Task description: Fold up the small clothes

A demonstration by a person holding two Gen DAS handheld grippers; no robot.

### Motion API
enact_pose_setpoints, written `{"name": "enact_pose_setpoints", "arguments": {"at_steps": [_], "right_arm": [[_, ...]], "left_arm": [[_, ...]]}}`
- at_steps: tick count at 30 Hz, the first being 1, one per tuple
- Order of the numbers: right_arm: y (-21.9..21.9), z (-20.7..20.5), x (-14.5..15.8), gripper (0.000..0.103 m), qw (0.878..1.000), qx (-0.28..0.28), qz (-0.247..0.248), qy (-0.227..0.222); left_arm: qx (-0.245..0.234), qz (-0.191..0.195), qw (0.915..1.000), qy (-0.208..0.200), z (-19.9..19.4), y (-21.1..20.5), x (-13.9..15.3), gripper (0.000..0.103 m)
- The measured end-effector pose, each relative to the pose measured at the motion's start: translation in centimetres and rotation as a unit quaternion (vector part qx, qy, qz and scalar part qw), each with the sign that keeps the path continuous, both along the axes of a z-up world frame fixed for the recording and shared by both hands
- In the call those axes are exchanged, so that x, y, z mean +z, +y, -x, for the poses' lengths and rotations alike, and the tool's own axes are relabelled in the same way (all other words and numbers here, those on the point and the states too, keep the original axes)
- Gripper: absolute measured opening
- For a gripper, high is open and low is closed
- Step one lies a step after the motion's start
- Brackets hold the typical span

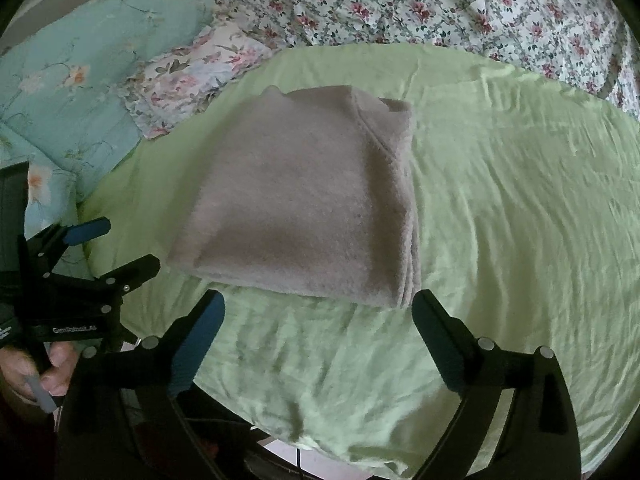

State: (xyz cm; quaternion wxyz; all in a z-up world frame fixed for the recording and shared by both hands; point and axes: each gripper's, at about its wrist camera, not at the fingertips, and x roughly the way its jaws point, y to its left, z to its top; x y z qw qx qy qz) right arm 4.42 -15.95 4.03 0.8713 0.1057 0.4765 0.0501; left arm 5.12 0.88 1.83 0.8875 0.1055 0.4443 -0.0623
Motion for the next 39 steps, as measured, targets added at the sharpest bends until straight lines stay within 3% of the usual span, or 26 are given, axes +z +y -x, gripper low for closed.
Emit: {"name": "enact_pose_setpoints", "arguments": {"at_steps": [17, 39], "right_arm": [[0.4, -2.7, 1.1, 0.097, 1.000, 0.020, 0.015, -0.008], [-0.6, -5.1, 0.3, 0.099, 1.000, 0.018, 0.011, 0.007]], "left_arm": [[0.000, -0.001, 0.9999, -0.016, -2.5, 0.2, 1.3, 0.102], [0.005, -0.003, 1.0000, 0.002, -4.5, -0.2, 0.4, 0.102]]}}
